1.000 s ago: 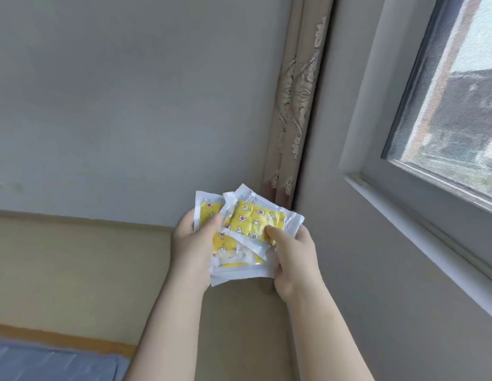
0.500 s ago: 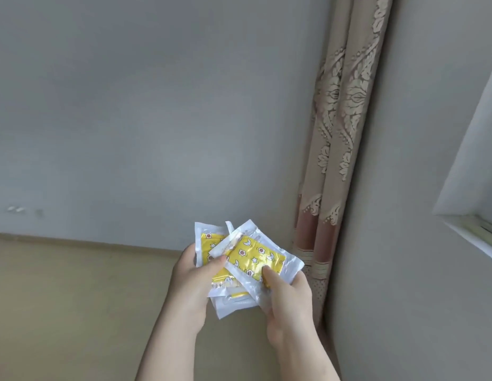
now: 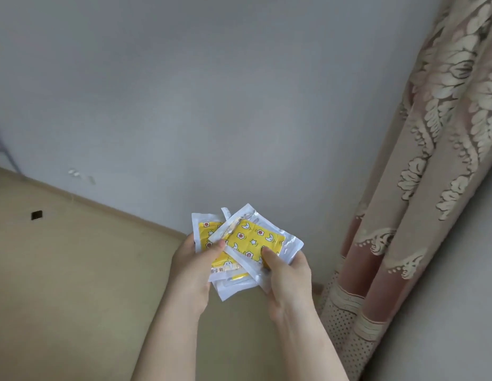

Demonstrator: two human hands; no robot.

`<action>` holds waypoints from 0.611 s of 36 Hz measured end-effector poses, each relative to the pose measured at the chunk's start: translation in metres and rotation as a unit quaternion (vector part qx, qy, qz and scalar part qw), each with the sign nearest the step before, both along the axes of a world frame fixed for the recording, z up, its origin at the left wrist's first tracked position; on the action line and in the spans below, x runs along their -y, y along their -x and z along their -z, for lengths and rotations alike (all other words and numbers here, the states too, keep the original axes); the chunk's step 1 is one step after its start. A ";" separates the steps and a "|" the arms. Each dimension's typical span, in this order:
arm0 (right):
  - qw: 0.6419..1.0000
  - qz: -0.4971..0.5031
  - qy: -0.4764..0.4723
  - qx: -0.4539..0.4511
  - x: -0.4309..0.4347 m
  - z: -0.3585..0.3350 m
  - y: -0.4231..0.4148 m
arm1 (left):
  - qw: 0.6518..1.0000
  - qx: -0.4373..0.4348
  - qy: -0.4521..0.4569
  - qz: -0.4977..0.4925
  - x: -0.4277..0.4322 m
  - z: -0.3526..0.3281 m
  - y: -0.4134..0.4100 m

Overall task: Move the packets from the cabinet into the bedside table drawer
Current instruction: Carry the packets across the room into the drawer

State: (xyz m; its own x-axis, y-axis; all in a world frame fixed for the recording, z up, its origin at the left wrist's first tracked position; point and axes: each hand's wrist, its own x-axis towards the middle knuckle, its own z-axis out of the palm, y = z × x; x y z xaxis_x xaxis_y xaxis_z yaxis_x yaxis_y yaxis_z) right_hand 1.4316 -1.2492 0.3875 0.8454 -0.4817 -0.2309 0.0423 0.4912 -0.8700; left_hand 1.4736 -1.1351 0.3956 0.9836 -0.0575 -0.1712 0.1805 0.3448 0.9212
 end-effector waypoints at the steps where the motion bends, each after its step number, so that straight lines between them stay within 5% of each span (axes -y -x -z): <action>1: 1.000 -0.014 -0.003 -0.006 -0.002 0.004 -0.012 | 1.000 -0.008 -0.005 -0.012 -0.002 0.004 -0.009; 22: 0.972 -0.232 0.031 0.005 -0.173 -0.001 -0.333 | 0.972 -0.021 0.037 -0.232 -0.181 0.004 -0.279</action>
